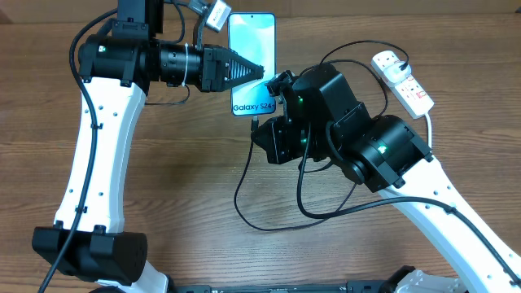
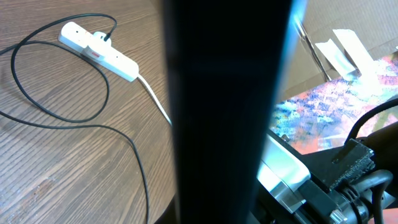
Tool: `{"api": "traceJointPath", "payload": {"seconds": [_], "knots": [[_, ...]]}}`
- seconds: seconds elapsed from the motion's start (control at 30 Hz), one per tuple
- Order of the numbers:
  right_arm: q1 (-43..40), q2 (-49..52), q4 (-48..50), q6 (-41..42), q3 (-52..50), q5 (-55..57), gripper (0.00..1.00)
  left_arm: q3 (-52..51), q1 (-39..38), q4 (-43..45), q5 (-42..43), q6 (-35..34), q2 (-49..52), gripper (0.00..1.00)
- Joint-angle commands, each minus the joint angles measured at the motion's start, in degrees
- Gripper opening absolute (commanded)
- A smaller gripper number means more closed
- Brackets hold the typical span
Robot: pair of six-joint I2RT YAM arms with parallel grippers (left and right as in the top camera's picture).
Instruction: Plug charger to phone and switch on socket
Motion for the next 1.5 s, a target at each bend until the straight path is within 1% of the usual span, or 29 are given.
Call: {"api": "traceJointPath", "payload": {"seconds": [0.0, 0.5, 0.63, 0.67, 0.73, 0.8, 0.9, 1.0, 1.03, 1.1, 1.17, 1.23, 1.3, 1.4, 1.43, 1.47], "knots": [[0.11, -0.85, 0.61, 0.20, 1.90, -0.52, 0.04, 0.52, 0.20, 0.26, 1.73, 1.05, 0.00, 0.04], [0.11, -0.85, 1.22, 0.17, 1.90, -0.85, 0.04, 0.52, 0.20, 0.17, 2.38, 1.05, 0.00, 0.04], [0.11, -0.85, 0.96, 0.22, 1.90, 0.11, 0.04, 0.52, 0.20, 0.11, 0.46, 1.01, 0.00, 0.04], [0.11, -0.85, 0.85, 0.22, 1.90, 0.46, 0.04, 0.52, 0.22, 0.11, -1.27, 0.52, 0.00, 0.04], [0.11, -0.85, 0.33, 0.24, 1.88, 1.29, 0.10, 0.52, 0.20, -0.07, -7.78, -1.95, 0.00, 0.04], [0.11, -0.79, -0.39, 1.16, 1.88, 2.84, 0.17, 0.52, 0.20, -1.07, -16.02, -4.59, 0.00, 0.04], [0.11, -0.52, -2.03, 4.96, 1.88, 7.82, 0.30, 0.52, 0.20, -2.69, -27.74, -8.76, 0.00, 0.04], [0.11, 0.42, -3.34, 7.67, 1.88, 9.68, 0.44, 0.52, 0.20, -5.07, -42.36, -14.56, 0.00, 0.04], [0.11, 0.92, -3.58, 8.76, 1.90, 9.64, 0.47, 0.52, 0.20, -5.90, -46.53, -16.09, 0.00, 0.04], [0.11, 2.16, -3.93, 10.27, 2.25, 9.35, 0.50, 0.52, 0.20, -8.00, -54.75, -19.69, 0.00, 0.04], [0.11, 4.04, -4.90, 10.32, 3.78, 8.63, 0.57, 0.52, 0.20, -10.14, -61.88, -23.23, 0.00, 0.04], [0.09, 6.73, -7.52, 10.27, 7.30, 8.59, 0.59, 0.52, 0.20, -11.63, -66.34, -25.49, 0.00, 0.04], [0.00, 10.56, -11.50, 10.08, 12.92, 8.81, 0.61, 0.52, 0.20, -12.72, -69.20, -26.69, 0.00, 0.04], [-0.28, 18.25, -18.67, 9.86, 24.00, 10.29, 0.61, 0.52, 0.20, -13.81, -70.36, -26.91, 0.00, 0.04], [-0.68, 22.71, -21.88, 9.92, 29.73, 11.52, 0.61, 0.52, 0.22, -14.47, -70.38, -27.02, 0.00, 0.04], [-0.98, 25.11, -23.19, 9.94, 32.44, 11.87, 0.61, 0.52, 0.22, -15.02, -70.60, -27.63, 0.00, 0.04]]}}
